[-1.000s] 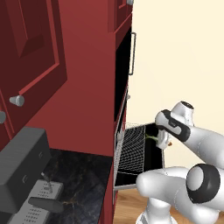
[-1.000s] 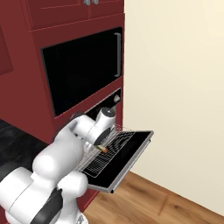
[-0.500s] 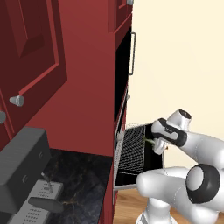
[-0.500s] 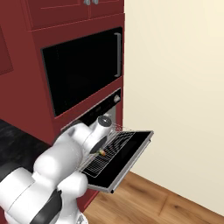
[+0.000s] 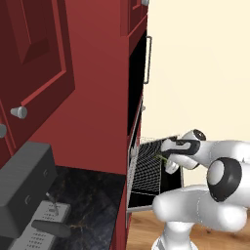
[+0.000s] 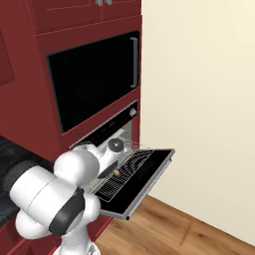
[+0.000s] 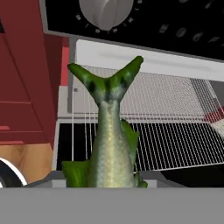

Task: Place the fish on the bottom rack of the oven, and slide the tray back inside. Close the oven door.

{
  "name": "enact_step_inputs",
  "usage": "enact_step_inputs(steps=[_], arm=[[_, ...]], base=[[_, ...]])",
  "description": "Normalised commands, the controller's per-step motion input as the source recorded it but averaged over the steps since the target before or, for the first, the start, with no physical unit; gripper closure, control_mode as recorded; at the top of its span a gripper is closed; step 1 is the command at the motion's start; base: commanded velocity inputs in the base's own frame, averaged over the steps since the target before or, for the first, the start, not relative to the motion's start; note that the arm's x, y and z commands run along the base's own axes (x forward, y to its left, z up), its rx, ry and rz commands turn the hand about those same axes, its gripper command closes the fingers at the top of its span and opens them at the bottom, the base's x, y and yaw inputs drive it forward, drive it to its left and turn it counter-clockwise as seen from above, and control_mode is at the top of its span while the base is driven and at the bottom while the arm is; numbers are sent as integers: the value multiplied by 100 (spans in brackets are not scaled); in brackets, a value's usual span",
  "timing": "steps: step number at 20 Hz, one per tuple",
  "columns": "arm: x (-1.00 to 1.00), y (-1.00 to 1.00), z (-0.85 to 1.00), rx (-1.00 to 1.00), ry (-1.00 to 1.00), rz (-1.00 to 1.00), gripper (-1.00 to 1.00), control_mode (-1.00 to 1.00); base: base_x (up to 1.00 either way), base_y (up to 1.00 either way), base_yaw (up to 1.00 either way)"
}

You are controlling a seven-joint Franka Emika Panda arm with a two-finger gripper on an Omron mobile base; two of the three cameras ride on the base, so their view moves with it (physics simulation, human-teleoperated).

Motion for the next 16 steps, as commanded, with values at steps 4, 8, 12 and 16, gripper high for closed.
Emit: enact_step_inputs(steps=[4, 8, 12, 16], arm=[[44, 0, -15, 0, -2, 0, 100, -100], [42, 0, -16, 0, 0, 0, 100, -100], [39, 0, -22, 0, 0, 0, 100, -100], [35, 0, -29, 0, -2, 0, 100, -100]], base=[[0, 0, 0], [0, 0, 0], [0, 0, 0], [0, 0, 0]])
